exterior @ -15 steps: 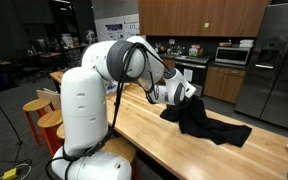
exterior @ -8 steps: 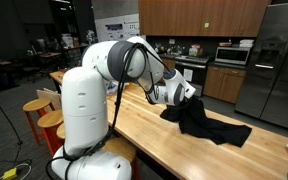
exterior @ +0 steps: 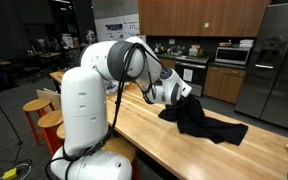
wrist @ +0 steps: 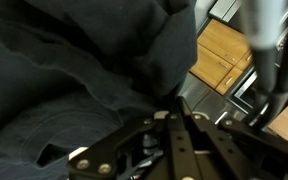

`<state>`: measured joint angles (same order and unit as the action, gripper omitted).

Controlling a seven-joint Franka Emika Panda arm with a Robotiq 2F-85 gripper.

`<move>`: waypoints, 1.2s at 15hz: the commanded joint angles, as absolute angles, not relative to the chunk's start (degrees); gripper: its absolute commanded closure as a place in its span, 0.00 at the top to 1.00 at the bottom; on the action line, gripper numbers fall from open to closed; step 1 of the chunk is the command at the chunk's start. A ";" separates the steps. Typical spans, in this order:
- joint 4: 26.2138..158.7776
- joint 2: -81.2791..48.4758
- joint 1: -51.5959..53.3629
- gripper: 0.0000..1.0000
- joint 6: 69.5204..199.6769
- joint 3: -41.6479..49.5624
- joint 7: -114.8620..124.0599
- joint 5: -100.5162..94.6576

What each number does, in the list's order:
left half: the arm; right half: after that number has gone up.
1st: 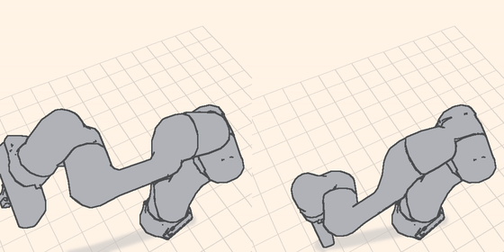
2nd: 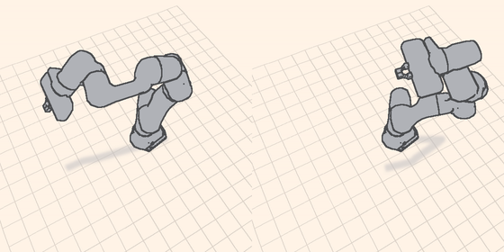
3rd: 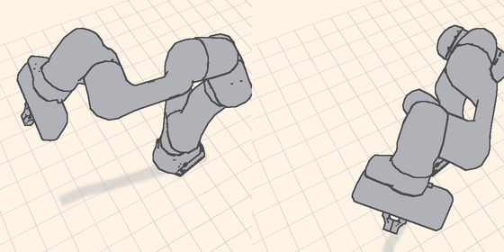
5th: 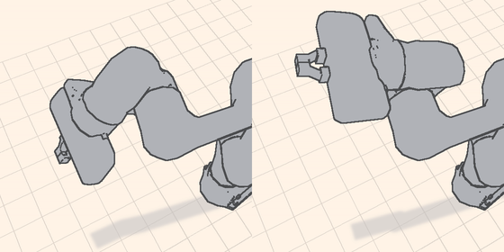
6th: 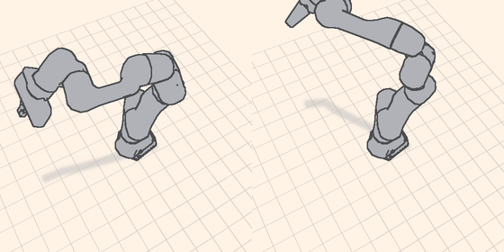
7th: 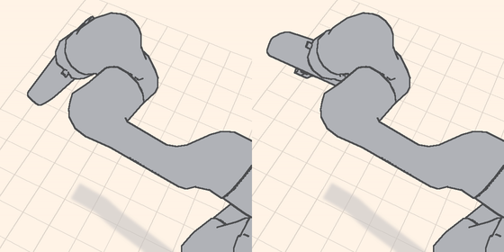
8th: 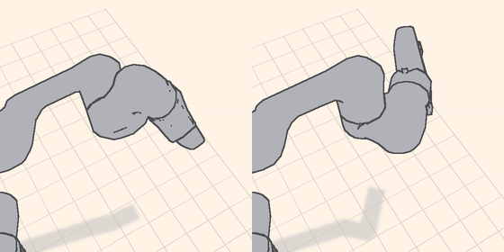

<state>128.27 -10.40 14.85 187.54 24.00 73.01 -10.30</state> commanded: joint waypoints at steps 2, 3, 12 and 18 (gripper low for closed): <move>129.44 -10.44 18.84 0.01 191.32 26.76 71.75 -11.05; 129.76 -10.43 19.95 0.01 191.79 27.60 71.30 -10.91; 130.75 -15.04 34.13 0.01 196.33 39.42 66.60 -6.40; 132.09 -18.28 44.11 0.01 198.97 46.63 63.99 -0.67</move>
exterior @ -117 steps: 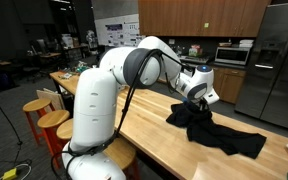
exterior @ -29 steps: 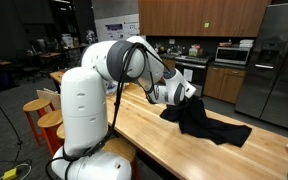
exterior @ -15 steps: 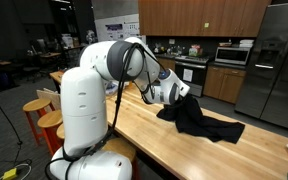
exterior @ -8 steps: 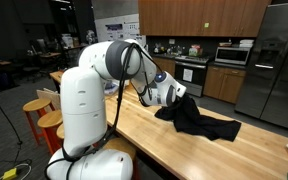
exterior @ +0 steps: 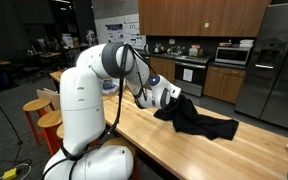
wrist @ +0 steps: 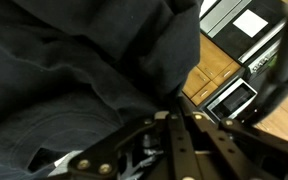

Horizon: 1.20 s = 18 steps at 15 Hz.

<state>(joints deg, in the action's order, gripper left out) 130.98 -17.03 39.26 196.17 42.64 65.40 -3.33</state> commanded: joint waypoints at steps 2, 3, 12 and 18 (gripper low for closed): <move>132.19 -20.00 47.55 0.01 199.59 49.79 63.32 2.50; 132.56 -20.16 48.71 0.01 199.47 50.85 63.04 3.52; 133.52 -27.62 64.38 0.01 198.95 67.23 61.93 17.52; 133.30 -28.48 66.47 0.04 197.58 68.34 61.69 19.88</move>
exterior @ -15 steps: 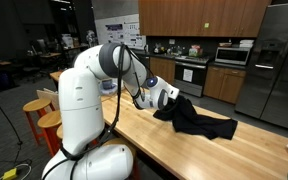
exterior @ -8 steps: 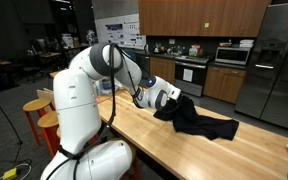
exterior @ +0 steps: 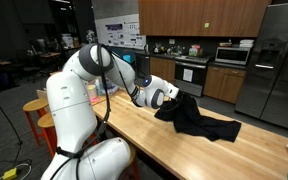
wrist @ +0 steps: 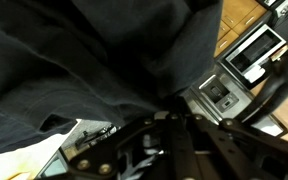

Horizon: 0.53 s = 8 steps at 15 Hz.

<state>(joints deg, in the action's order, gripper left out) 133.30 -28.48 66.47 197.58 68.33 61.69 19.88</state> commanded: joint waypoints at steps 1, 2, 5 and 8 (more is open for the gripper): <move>133.32 -28.50 66.45 0.04 197.52 68.08 61.69 19.88; 133.38 -28.51 66.41 0.04 197.52 67.94 61.69 19.88; 133.39 -28.50 66.18 0.04 197.51 67.92 61.68 19.88; 133.40 -28.50 66.17 0.04 197.51 67.90 61.68 19.88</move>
